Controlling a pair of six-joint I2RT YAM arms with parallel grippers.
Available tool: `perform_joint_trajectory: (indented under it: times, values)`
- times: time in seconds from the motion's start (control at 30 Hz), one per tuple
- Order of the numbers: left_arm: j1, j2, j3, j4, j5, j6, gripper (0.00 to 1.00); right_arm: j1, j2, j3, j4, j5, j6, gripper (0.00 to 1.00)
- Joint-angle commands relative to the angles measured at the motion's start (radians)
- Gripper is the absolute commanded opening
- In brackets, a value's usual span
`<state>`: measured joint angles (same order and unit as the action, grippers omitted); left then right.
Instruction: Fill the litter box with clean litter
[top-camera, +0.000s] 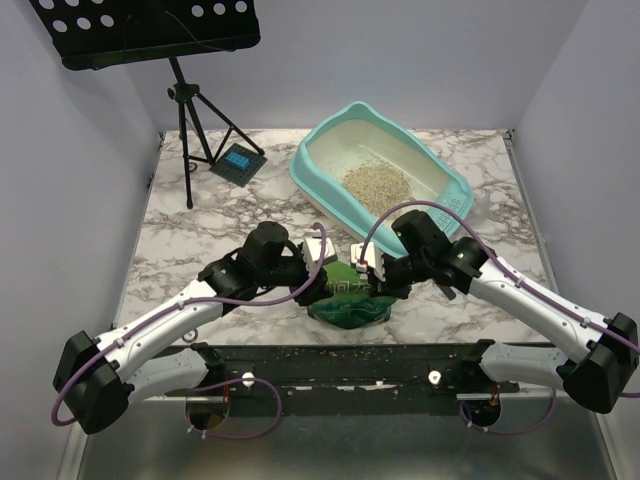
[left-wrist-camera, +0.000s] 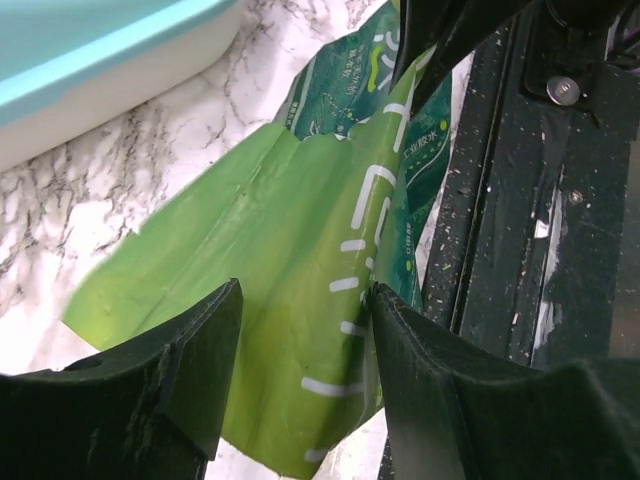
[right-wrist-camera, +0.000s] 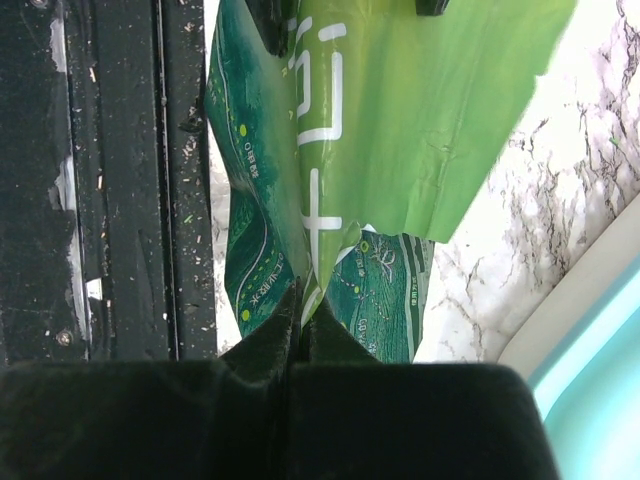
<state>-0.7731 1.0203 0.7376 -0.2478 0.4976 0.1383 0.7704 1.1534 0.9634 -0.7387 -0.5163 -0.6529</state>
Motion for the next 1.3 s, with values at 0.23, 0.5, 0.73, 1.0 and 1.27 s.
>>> perform_joint_trajectory:
  times: [0.23,0.5,0.73,1.0,1.27]
  values:
    - [-0.018,0.104,0.000,0.041,0.144,0.035,0.34,0.001,-0.001,0.005,0.010,-0.067,-0.005,0.00]
    - [-0.063,0.031,-0.046,0.059,-0.055,0.026,0.00,-0.002,-0.038,0.020,0.041,0.033,0.068,0.31]
    - [-0.064,-0.045,0.008,-0.025,-0.284,0.030,0.00,-0.006,-0.187,0.066,0.127,0.345,0.294,0.55]
    - [-0.063,-0.121,0.009,-0.030,-0.477,0.014,0.00,-0.196,-0.198,0.138,0.001,0.661,0.518,0.80]
    - [-0.063,-0.178,-0.024,-0.004,-0.548,-0.069,0.00,-0.443,-0.067,0.023,0.082,0.579,0.584,0.79]
